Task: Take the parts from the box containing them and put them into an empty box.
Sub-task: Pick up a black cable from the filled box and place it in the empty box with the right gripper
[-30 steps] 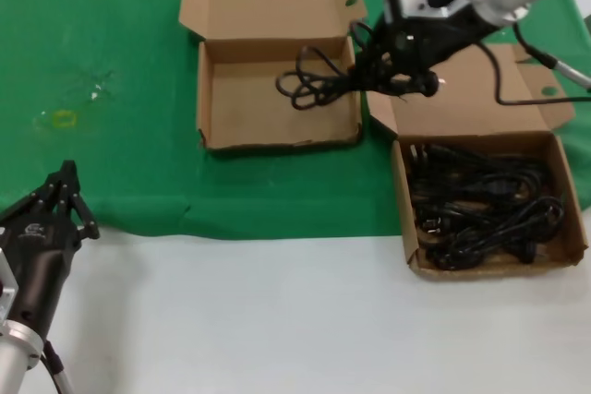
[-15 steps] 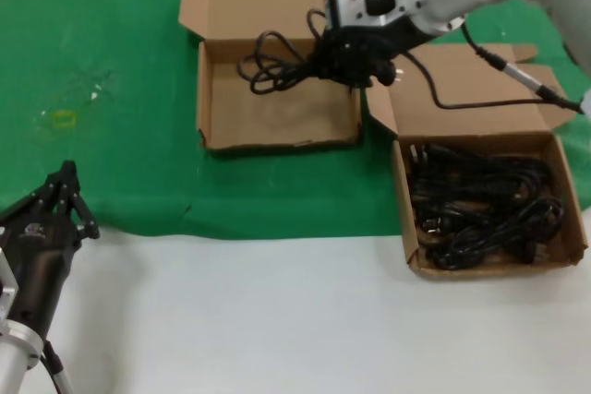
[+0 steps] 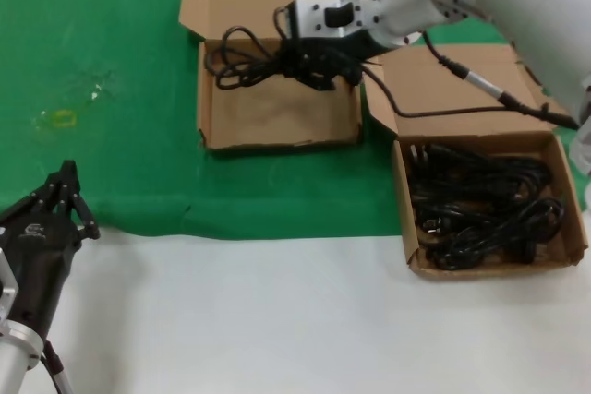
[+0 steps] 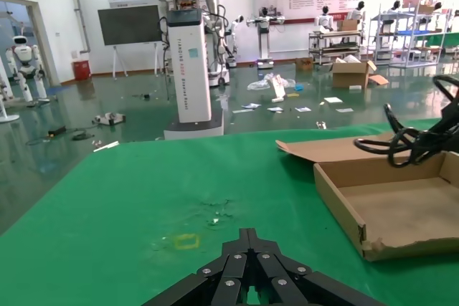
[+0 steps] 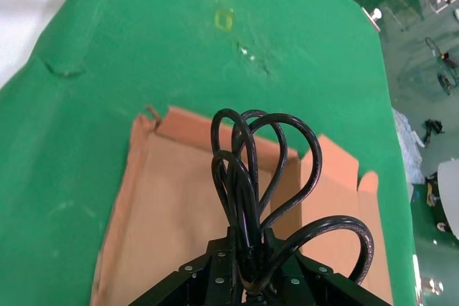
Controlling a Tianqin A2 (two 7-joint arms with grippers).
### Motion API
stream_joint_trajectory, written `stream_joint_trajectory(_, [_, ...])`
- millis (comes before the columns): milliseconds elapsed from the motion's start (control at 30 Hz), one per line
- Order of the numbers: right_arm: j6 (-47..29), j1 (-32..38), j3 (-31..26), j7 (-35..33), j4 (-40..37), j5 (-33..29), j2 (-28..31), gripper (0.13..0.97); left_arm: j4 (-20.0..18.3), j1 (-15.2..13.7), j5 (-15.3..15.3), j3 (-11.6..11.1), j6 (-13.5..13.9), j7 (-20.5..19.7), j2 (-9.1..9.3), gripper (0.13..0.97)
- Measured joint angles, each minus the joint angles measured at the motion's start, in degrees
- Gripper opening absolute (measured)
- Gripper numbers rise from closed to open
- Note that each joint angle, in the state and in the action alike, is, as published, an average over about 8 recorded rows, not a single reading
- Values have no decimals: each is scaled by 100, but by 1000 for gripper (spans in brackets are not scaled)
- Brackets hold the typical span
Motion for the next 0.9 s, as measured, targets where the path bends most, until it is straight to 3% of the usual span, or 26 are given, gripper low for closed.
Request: stream_joint_trajectory(900, [862,-555,-102,23,501,-73,-1,214,0,0,0,0,0,0,0,144])
